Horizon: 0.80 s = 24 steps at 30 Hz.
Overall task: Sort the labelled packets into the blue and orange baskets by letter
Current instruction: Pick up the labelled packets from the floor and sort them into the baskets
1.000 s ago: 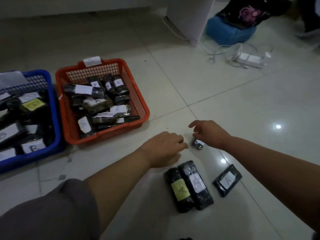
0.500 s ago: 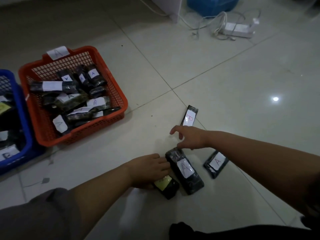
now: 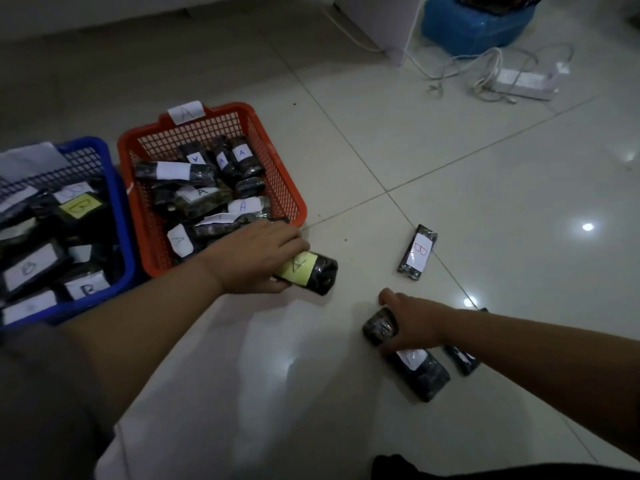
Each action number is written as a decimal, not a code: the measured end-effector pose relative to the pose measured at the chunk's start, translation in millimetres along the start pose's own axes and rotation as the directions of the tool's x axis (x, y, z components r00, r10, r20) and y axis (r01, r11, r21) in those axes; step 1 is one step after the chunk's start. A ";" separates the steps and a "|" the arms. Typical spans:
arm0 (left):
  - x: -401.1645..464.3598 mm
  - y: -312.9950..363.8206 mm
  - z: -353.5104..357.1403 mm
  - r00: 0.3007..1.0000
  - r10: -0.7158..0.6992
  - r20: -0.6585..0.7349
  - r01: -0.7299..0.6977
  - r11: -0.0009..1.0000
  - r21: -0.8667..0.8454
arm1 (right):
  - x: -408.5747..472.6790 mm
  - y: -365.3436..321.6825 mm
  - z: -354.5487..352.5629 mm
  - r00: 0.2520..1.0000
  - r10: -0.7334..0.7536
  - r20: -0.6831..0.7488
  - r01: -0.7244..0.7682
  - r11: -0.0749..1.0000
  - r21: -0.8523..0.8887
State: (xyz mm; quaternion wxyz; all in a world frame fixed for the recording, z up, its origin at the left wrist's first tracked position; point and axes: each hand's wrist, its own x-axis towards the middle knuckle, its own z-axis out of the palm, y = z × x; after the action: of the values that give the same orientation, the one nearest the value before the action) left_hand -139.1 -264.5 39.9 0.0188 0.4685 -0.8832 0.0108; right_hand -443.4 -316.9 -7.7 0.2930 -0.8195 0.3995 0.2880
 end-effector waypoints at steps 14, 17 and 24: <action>-25.6 -67.4 -45.1 0.577 -0.750 -0.322 0.595 0.657 -0.463 | 25.8 -61.8 -109.6 0.640 0.272 -0.719 0.231 0.824 0.518; -57.9 -94.4 -44.4 0.333 -0.896 -0.292 0.670 0.443 -0.596 | 41.6 -85.0 -148.6 0.583 0.246 -0.775 0.326 0.802 0.500; -107.7 -124.4 -11.5 0.287 -0.954 -0.086 0.723 0.275 -0.633 | 107.4 -173.3 -205.7 0.534 0.130 -0.835 0.479 0.768 0.426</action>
State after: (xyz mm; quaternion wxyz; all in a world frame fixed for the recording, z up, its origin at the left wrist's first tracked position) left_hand 24.5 -244.7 46.9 0.3424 0.8357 -0.4150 -0.1103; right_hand -196.5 -427.0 96.0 0.3466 -0.7506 0.4681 -0.3119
